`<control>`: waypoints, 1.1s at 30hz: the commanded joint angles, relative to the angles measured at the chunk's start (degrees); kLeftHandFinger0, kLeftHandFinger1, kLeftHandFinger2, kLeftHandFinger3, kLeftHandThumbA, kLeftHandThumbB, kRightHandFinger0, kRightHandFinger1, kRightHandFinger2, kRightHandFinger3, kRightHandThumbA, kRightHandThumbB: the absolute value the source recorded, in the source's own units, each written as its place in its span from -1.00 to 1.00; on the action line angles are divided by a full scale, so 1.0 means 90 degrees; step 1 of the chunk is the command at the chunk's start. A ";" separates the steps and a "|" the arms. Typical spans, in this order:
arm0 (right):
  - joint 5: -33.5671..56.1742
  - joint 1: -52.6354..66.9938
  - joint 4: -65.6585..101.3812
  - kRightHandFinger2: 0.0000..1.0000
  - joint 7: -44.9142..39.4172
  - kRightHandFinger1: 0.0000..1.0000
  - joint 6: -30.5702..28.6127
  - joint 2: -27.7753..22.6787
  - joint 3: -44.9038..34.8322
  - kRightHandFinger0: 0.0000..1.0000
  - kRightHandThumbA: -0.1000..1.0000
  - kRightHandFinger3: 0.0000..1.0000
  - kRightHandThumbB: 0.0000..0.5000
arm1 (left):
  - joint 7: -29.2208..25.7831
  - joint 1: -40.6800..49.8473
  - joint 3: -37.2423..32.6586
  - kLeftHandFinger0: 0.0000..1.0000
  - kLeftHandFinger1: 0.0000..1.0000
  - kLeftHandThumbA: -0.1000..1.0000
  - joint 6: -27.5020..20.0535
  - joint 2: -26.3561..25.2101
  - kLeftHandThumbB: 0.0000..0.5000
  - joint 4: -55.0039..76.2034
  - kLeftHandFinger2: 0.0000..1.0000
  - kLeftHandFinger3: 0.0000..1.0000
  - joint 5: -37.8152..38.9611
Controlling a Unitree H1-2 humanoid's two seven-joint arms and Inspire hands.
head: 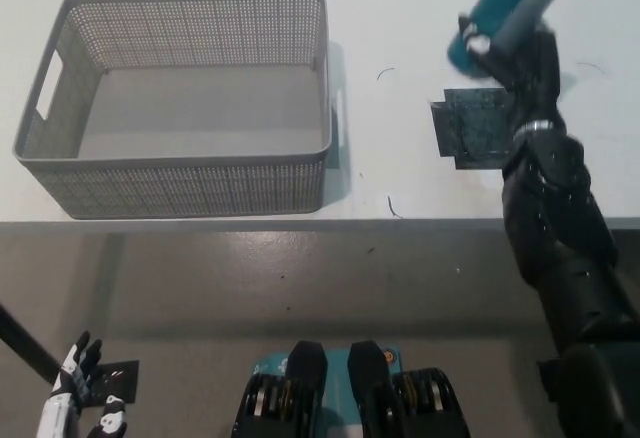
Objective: Use the right hand to pick up an air purifying spray and put it inside a container
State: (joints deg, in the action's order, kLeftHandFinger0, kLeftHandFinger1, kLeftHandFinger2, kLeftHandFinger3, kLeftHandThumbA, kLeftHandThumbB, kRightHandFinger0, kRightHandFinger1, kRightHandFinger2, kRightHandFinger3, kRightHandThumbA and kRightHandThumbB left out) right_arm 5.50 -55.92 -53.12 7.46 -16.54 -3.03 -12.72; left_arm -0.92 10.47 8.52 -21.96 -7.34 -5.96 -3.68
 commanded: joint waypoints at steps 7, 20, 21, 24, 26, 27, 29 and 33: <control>-0.0681 -0.1141 0.1771 -0.10 -0.0223 -0.19 0.0558 0.0466 0.1253 -0.05 -1.00 -0.10 0.62 | 0.0056 -0.0113 -0.0063 0.97 1.00 -0.34 -0.0059 -0.0156 1.00 0.0159 1.00 1.00 0.0028; -0.1306 0.0088 0.1613 -0.13 -0.0575 -0.23 0.0416 0.0753 0.2592 -0.17 -1.00 -0.16 0.59 | 0.0239 -0.0214 -0.0554 0.91 1.00 -0.33 0.0255 -0.0080 1.00 0.0246 1.00 1.00 -0.0130; -0.1330 0.0127 0.1568 -0.12 -0.0579 -0.23 0.0421 0.0785 0.2628 -0.17 -1.00 -0.15 0.59 | 0.0239 -0.0203 -0.0557 0.90 1.00 -0.33 0.0251 -0.0093 1.00 0.0257 1.00 1.00 -0.0118; -0.1388 0.0349 0.1156 -0.09 -0.0549 -0.22 0.0527 0.1004 0.2745 -0.10 -1.00 -0.14 0.60 | 0.0271 -0.0159 -0.0567 0.91 1.00 -0.38 0.0265 -0.0155 0.98 0.0360 1.00 1.00 -0.0046; -0.1359 0.0425 0.0918 -0.06 -0.0544 -0.16 0.0464 0.1065 0.2725 -0.01 -1.00 -0.11 0.62 | 0.0277 -0.0155 -0.0573 0.91 1.00 -0.35 0.0277 -0.0163 1.00 0.0367 1.00 1.00 -0.0041; -0.1337 0.0443 0.0787 0.45 -0.0584 0.34 0.0596 0.1089 0.2725 0.36 -0.90 0.49 0.72 | 0.0259 -0.0175 -0.0553 0.92 1.00 -0.34 0.0294 -0.0163 1.00 0.0378 1.00 1.00 -0.0041; -0.1255 0.0455 0.0570 1.00 -0.1175 1.00 0.0830 0.0983 0.2838 1.00 -0.09 1.00 1.00 | 0.0255 -0.0189 -0.0532 0.92 1.00 -0.40 0.0240 -0.0152 1.00 0.0340 1.00 1.00 0.0001; -0.1129 0.0591 0.0490 1.00 -0.1538 1.00 0.0738 0.0822 0.2852 1.00 0.16 1.00 1.00 | 0.0276 -0.0125 -0.0536 0.93 1.00 -0.42 0.0258 -0.0163 1.00 0.0384 1.00 1.00 0.0010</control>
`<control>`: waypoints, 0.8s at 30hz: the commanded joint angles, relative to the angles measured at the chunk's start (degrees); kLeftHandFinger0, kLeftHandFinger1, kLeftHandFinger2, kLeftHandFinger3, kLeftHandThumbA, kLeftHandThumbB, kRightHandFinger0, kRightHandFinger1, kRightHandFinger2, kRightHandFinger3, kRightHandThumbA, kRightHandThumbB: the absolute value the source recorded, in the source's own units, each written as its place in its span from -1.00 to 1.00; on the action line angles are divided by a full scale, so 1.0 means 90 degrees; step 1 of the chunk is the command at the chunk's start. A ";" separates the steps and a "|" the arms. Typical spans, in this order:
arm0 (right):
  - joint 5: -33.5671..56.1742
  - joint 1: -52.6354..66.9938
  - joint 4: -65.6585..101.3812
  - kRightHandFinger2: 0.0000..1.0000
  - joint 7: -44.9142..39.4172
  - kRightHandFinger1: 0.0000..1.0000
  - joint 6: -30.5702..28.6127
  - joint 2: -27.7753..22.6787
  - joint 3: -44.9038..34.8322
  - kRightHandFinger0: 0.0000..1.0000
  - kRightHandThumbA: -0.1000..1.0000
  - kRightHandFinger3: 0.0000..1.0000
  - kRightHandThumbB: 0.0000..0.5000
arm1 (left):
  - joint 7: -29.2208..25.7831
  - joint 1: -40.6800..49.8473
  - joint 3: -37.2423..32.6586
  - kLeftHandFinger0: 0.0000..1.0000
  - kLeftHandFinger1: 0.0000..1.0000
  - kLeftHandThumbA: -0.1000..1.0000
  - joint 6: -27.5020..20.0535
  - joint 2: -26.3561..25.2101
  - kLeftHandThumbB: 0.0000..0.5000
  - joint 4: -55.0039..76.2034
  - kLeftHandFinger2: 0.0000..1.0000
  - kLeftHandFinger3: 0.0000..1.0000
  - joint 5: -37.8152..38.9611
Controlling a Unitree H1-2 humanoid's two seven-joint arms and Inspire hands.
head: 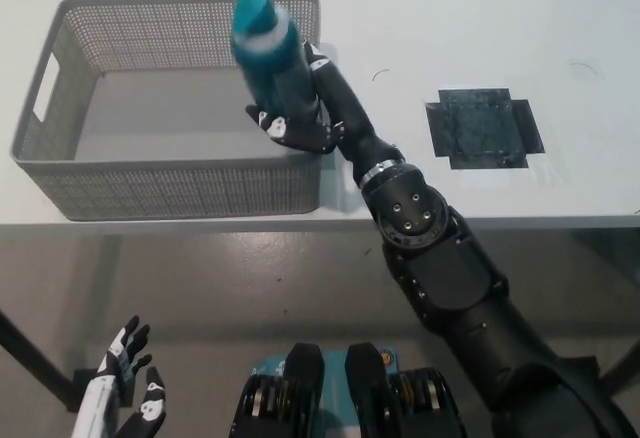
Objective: Use the right hand to pick up an air purifying spray and put it inside a container
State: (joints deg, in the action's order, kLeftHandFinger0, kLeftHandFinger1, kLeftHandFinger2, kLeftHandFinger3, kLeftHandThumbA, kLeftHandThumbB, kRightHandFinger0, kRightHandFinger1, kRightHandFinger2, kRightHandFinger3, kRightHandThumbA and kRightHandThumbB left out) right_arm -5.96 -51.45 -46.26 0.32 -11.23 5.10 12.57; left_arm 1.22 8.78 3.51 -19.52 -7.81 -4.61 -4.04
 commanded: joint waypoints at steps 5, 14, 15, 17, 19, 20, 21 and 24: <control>0.0347 0.0294 0.0103 1.00 -0.1101 1.00 0.0328 -0.0225 -0.0046 1.00 0.09 1.00 1.00 | 0.0034 0.0061 0.0007 0.92 1.00 -0.37 0.0019 -0.0122 1.00 0.0243 1.00 1.00 -0.0014; 0.0373 0.0420 0.0512 1.00 -0.1252 1.00 0.0371 -0.0203 -0.0025 1.00 -0.04 1.00 1.00 | 0.0077 0.0148 0.0026 0.91 1.00 -0.63 0.0148 -0.0172 0.99 0.0328 1.00 1.00 0.0076; 0.0402 0.0403 0.0561 1.00 -0.1279 1.00 0.0415 -0.0206 -0.0037 1.00 -0.07 1.00 1.00 | 0.0077 0.0145 0.0029 0.91 1.00 -0.63 0.0151 -0.0172 1.00 0.0325 1.00 1.00 0.0088; 0.0417 0.0334 0.0544 1.00 -0.1341 1.00 0.0401 -0.0231 -0.0032 1.00 -0.06 1.00 1.00 | 0.0078 0.0124 0.0036 0.90 1.00 -0.56 0.0158 -0.0186 1.00 0.0292 1.00 1.00 0.0092; 0.0360 0.0256 0.0578 1.00 -0.1314 1.00 0.0397 -0.0249 -0.0014 1.00 -0.04 1.00 1.00 | 0.0061 0.0078 0.0036 0.85 1.00 -0.57 0.0057 -0.0191 1.00 0.0212 1.00 1.00 0.0070; 0.0341 0.0181 0.0583 1.00 -0.1377 1.00 0.0440 -0.0265 0.0017 1.00 0.06 1.00 1.00 | 0.0046 0.0076 0.0038 0.84 1.00 -0.57 0.0046 -0.0186 1.00 0.0202 1.00 1.00 0.0050; 0.0265 0.0126 0.0564 1.00 -0.1412 1.00 0.0437 -0.0290 0.0078 1.00 0.24 1.00 1.00 | 0.0042 0.0075 0.0039 0.84 1.00 -0.60 0.0057 -0.0182 1.00 0.0210 1.00 1.00 0.0046; 0.0102 -0.0076 0.0439 1.00 -0.1547 1.00 0.0505 -0.0325 0.0263 1.00 0.50 1.00 1.00 | 0.0071 0.0081 0.0032 0.85 1.00 -0.69 0.0123 -0.0186 1.00 0.0242 1.00 1.00 0.0081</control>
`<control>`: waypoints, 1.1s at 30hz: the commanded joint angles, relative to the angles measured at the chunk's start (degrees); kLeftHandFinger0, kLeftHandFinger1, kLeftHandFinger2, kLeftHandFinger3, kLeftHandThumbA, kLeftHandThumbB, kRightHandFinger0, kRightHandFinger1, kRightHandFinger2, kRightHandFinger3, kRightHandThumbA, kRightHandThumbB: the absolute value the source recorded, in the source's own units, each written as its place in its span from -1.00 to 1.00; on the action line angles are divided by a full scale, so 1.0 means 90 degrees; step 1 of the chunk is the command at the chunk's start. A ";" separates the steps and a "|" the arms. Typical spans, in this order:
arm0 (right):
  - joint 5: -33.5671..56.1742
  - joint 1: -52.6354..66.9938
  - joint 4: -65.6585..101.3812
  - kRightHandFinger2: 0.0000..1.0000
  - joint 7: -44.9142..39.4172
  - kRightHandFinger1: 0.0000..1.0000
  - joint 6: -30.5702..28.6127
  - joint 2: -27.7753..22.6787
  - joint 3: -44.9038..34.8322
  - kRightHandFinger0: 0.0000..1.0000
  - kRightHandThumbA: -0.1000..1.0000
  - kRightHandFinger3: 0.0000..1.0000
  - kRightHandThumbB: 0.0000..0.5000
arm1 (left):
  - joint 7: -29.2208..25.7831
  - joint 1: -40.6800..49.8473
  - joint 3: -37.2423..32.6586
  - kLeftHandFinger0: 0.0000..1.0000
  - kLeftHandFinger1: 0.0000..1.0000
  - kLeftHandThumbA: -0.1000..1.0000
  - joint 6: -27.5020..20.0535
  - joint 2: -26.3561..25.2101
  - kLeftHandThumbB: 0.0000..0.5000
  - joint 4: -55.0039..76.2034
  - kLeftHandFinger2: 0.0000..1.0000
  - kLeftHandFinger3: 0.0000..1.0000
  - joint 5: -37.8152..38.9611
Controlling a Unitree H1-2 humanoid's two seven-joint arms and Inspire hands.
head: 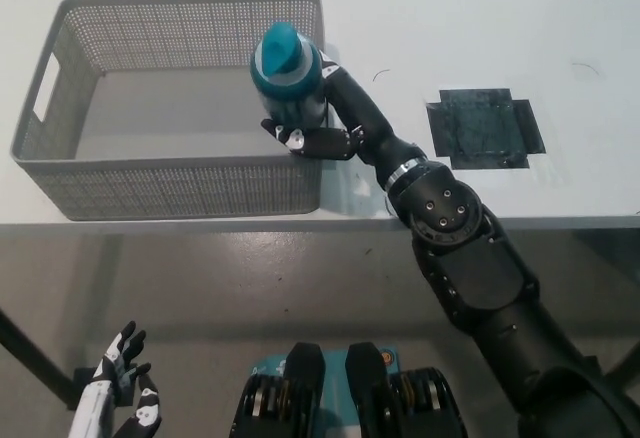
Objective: Use the right hand to pick up an air purifying spray and put it inside a container
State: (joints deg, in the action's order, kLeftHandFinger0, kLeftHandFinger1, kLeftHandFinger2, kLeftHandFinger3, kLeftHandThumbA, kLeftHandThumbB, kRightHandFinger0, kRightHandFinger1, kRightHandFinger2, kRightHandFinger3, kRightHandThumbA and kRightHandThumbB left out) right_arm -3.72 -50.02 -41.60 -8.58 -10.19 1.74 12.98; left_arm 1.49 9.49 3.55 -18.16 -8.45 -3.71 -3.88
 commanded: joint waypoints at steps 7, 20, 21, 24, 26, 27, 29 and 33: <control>-0.0419 -0.0634 -0.0263 1.00 -0.0346 1.00 0.0344 0.0205 0.0423 1.00 1.00 1.00 1.00 | 0.0140 0.0044 0.0026 0.89 1.00 -0.67 -0.0039 -0.0190 1.00 0.0195 1.00 1.00 0.0147; -0.1017 -0.2349 -0.1023 1.00 -0.0024 1.00 0.1616 0.0558 0.0630 1.00 1.00 1.00 1.00 | 0.0002 -0.0024 -0.0092 0.86 1.00 -0.57 0.0074 0.0055 1.00 0.0161 1.00 1.00 -0.0105; -0.0942 -0.2385 -0.1021 1.00 0.0023 1.00 0.1580 0.0587 0.0546 1.00 1.00 1.00 1.00 | 0.0012 -0.0019 -0.0094 0.87 1.00 -0.56 0.0037 0.0058 1.00 0.0151 1.00 1.00 -0.0089; -0.0818 -0.2140 -0.0306 1.00 0.0095 1.00 0.1427 0.0534 0.0357 1.00 1.00 1.00 1.00 | 0.0053 0.0007 -0.0106 0.88 1.00 -0.54 -0.0036 0.0018 1.00 0.0143 1.00 1.00 -0.0101; -0.0783 -0.1797 0.0645 1.00 0.0069 1.00 0.1424 0.0420 0.0270 1.00 1.00 1.00 1.00 | 0.0075 0.0106 -0.0063 0.89 1.00 -0.63 0.0036 -0.0018 1.00 0.0238 1.00 1.00 -0.0033; -0.0663 -0.1609 0.1287 1.00 -0.0015 1.00 0.1579 0.0341 0.0159 1.00 1.00 1.00 1.00 | 0.0095 0.0158 -0.0052 0.90 1.00 -0.67 0.0091 -0.0030 1.00 0.0304 1.00 1.00 0.0004; -0.0650 -0.1459 0.2090 1.00 -0.0061 1.00 0.1687 0.0184 0.0067 1.00 1.00 1.00 1.00 | 0.0081 0.0102 -0.0009 0.89 1.00 -0.68 0.0122 -0.0057 1.00 0.0285 1.00 1.00 0.0015; -0.0520 -0.1130 0.3575 1.00 -0.0099 1.00 0.1733 -0.0080 -0.0202 1.00 0.97 1.00 1.00 | 0.0061 0.0097 0.0055 0.87 1.00 -0.63 0.0055 -0.0122 1.00 0.0277 1.00 1.00 0.0000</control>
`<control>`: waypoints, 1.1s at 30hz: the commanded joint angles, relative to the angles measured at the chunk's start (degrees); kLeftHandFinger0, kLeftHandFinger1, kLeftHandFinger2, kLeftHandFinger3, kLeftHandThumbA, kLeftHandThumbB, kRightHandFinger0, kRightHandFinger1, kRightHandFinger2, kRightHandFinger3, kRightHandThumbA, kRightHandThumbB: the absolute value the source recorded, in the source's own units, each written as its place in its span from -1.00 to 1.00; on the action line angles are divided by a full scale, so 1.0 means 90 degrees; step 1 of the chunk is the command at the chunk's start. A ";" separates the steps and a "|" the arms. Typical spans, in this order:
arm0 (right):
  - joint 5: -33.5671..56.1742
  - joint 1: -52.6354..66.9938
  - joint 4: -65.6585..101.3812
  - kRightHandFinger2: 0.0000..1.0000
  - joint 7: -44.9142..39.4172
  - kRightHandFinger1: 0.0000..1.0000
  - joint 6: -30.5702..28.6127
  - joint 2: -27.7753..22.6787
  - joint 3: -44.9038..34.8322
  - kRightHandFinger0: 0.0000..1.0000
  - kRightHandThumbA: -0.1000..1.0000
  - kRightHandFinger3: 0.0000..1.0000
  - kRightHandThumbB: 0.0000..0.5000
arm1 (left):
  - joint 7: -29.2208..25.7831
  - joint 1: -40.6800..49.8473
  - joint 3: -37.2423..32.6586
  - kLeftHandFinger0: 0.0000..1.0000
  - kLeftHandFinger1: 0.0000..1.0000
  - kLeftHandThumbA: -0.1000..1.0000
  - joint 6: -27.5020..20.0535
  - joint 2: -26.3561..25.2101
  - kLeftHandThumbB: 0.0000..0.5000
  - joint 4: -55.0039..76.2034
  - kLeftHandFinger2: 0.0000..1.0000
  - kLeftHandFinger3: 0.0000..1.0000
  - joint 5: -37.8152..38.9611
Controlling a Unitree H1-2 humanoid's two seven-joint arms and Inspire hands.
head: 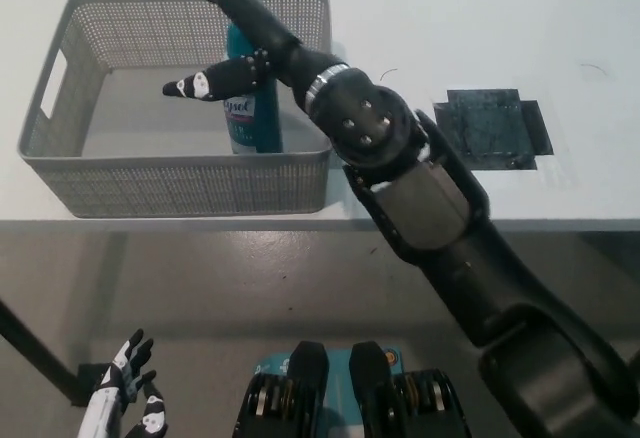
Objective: Use the right hand to pick up an air purifying spray and put it inside a container
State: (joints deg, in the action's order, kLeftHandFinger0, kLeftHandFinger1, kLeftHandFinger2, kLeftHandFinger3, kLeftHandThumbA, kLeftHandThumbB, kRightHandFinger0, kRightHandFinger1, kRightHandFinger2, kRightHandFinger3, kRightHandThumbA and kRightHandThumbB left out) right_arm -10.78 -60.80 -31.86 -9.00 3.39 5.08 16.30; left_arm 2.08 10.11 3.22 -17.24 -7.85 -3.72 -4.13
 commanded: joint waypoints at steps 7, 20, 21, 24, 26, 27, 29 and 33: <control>0.0578 0.1381 0.5736 1.00 -0.0093 1.00 0.0290 -0.1267 -0.1265 1.00 1.00 1.00 1.00 | -0.0079 0.0137 0.0223 0.87 1.00 -0.65 -0.0143 -0.0181 1.00 0.0257 1.00 1.00 0.0110; 0.1761 0.5321 0.7181 1.00 0.0025 1.00 -0.0689 -0.2443 -0.2603 1.00 0.89 1.00 1.00 | -0.0119 0.0277 0.0349 0.94 1.00 -0.40 -0.0356 -0.0226 1.00 0.0072 1.00 1.00 0.0182; 0.1762 0.5666 0.7053 1.00 0.0050 1.00 -0.0929 -0.2450 -0.2678 1.00 0.89 1.00 1.00 | -0.0119 0.0279 0.0346 0.94 1.00 -0.35 -0.0316 -0.0224 1.00 0.0066 1.00 1.00 0.0165; 0.1671 0.6433 0.6543 1.00 -0.0030 1.00 -0.1604 -0.2487 -0.2639 1.00 0.78 1.00 1.00 | -0.0127 0.0233 0.0381 0.94 1.00 -0.30 -0.0306 -0.0224 1.00 0.0077 1.00 1.00 0.0191; 0.1633 0.6928 0.6149 1.00 -0.0066 1.00 -0.1991 -0.2436 -0.2582 1.00 0.73 1.00 0.94 | -0.0118 0.0216 0.0400 0.94 1.00 -0.31 -0.0410 -0.0197 1.00 0.0023 1.00 1.00 0.0245; 0.1450 0.7387 0.5519 1.00 -0.0077 1.00 -0.2455 -0.2426 -0.2495 1.00 0.79 1.00 0.90 | -0.0126 0.0210 0.0405 0.94 1.00 -0.27 -0.0406 -0.0201 0.99 0.0016 1.00 1.00 0.0187; 0.1264 0.7617 0.4892 1.00 -0.0062 1.00 -0.2736 -0.2407 -0.2384 1.00 0.87 1.00 0.83 | -0.0163 0.0172 0.0466 0.93 1.00 -0.20 -0.0396 -0.0198 1.00 0.0026 1.00 1.00 0.0160; 0.1509 0.8174 0.3748 1.00 -0.0241 1.00 -0.3005 -0.2289 -0.2252 1.00 0.81 1.00 0.69 | -0.0104 0.0195 0.0483 0.95 1.00 -0.23 -0.0388 -0.0189 0.96 0.0037 1.00 1.00 0.0223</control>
State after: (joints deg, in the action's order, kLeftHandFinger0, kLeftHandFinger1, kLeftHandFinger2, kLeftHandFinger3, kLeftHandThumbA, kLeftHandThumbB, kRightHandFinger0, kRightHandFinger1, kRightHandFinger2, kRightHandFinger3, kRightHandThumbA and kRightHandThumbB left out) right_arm -2.90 6.38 11.83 -9.25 -4.90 -15.64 -3.85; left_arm 2.06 10.97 5.95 -17.18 -8.08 -4.36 -3.79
